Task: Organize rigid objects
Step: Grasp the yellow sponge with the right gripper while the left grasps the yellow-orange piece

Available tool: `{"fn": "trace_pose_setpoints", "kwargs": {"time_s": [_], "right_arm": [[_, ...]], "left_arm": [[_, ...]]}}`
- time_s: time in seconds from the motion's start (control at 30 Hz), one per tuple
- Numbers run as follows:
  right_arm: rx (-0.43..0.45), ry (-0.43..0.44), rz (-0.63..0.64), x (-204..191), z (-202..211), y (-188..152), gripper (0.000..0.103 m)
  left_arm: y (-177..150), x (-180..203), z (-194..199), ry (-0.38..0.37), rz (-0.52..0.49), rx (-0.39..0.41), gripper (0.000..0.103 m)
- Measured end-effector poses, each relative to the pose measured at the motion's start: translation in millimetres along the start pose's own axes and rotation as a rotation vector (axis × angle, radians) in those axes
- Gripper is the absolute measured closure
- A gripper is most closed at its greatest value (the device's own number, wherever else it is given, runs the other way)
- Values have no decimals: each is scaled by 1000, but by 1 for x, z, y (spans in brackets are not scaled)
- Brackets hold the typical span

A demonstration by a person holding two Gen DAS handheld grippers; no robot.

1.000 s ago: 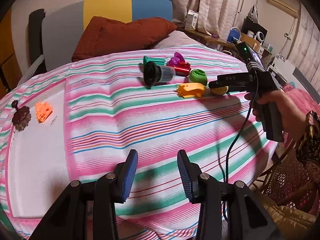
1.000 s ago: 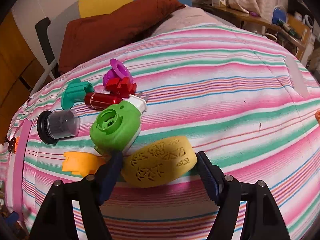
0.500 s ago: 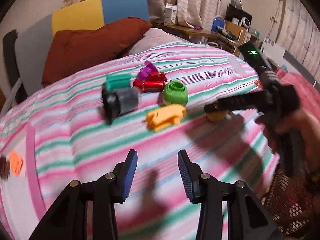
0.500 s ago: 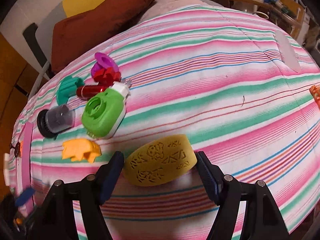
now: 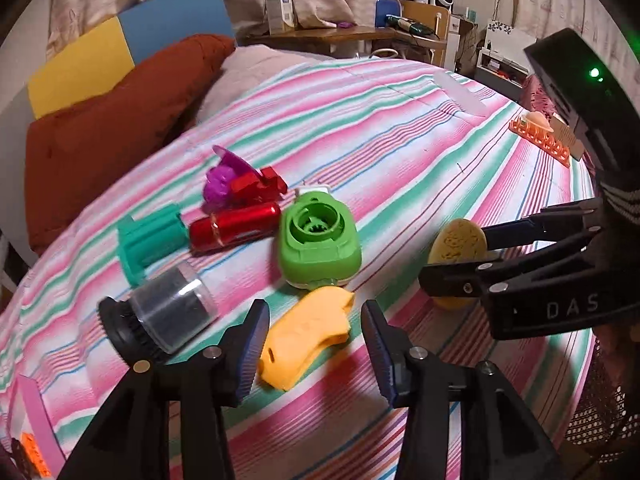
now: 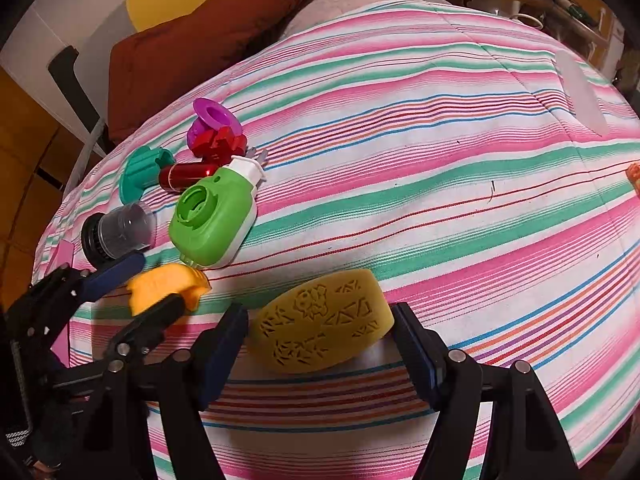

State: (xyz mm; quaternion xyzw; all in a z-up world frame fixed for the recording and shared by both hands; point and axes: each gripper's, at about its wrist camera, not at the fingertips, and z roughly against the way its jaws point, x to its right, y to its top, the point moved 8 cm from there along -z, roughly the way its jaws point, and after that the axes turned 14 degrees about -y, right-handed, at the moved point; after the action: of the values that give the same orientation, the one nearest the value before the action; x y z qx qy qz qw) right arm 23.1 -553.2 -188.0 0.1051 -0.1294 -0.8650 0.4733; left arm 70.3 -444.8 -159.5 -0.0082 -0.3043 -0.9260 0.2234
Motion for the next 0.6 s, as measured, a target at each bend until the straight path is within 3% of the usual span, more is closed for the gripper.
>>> {"fn": "trace_pose_setpoints", "kwargs": {"time_s": [0.1,0.23,0.37,0.5,0.6], "right_arm": [[-2,3,-5,0,0,0,29],[-2,-1,-5,0,0,-1,29],[2,-4,-1,0,0,-1,29],[6,-10,9,-2,-1,0,29],[9,-8,7,-1,-1,-1,29]], "left_arm": [[-3,3,-2,13,-25,9,55],[-6,-1,-15,38,-27,-43,55],[-8,1,-16,-3,-13,-29,55],[-14,6,-13,-14,-1,-13,74],[-20,7,-8,-12,20,9,74]]}}
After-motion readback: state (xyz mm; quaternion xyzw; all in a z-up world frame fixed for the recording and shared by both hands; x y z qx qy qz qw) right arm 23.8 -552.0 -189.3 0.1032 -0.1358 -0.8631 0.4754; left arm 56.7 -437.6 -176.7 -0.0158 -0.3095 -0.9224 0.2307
